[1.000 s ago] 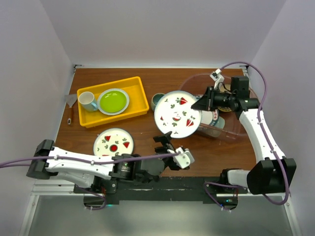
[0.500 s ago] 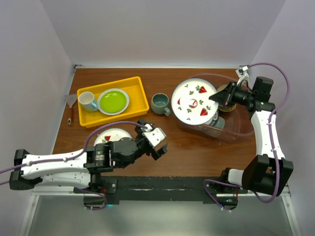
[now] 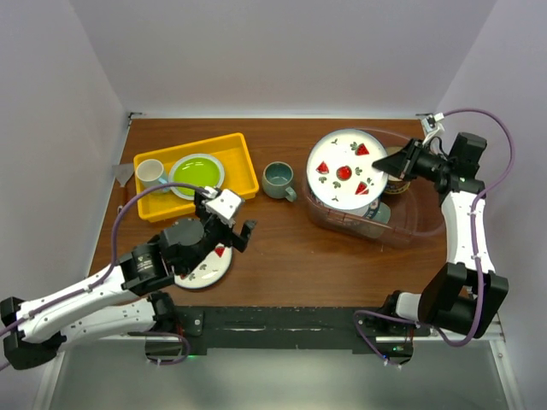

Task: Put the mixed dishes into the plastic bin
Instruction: Pick up the plate at the center of the board, then place the plate in the plastic bin.

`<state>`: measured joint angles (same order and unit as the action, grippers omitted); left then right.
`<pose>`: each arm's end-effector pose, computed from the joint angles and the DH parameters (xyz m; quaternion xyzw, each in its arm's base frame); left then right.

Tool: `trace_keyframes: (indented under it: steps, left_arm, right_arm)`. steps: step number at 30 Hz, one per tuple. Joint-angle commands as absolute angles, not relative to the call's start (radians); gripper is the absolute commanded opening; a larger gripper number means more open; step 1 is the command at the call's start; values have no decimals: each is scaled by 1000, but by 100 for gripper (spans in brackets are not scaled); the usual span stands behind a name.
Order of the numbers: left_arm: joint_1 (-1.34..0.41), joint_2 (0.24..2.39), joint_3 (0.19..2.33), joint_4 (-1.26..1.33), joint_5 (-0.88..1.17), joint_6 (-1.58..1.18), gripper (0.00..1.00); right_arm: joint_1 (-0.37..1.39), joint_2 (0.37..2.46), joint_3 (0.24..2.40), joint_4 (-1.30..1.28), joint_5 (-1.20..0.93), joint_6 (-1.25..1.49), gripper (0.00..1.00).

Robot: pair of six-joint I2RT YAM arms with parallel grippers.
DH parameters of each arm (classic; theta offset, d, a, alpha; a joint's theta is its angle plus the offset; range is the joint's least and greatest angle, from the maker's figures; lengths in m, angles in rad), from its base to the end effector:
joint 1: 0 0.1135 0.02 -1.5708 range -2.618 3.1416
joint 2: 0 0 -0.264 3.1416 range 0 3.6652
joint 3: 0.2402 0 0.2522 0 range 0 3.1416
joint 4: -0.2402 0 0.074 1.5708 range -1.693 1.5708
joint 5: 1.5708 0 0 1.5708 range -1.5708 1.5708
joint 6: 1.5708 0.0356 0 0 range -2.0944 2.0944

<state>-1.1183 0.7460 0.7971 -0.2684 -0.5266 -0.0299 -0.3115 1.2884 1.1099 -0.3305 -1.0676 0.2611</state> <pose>0.0904 -0.1451 0.3425 0.2503 0.7284 -0.1580 0.6179 0.2740 -0.0554 0.3382 -0.0375 0.7849 0.4276 0.4468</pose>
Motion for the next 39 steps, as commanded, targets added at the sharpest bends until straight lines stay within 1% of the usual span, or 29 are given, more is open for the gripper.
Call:
trace_keyframes:
  steps: [1, 6, 9, 18, 30, 39]
  left_arm:
    - [-1005, 741, 784, -301, -494, -97, 100]
    - [-884, 733, 746, -310, -486, -97, 100]
    - [-861, 726, 721, -304, -492, -86, 100]
    - [-861, 690, 673, -291, -508, -84, 100]
    - [-861, 698, 669, -293, -505, -92, 100]
    - [-861, 706, 669, -290, -499, -92, 100]
  right_arm:
    - [-330, 1282, 1127, -232, -1134, 301, 0]
    - [-333, 1295, 1124, -222, -1109, 293, 0]
    - [-334, 1301, 1126, -221, -1095, 285, 0]
    - [-341, 1338, 1120, -196, -1054, 287, 0]
    - [-371, 1374, 1091, -152, -954, 305, 0]
    - [-368, 1428, 1037, -187, -891, 195, 0]
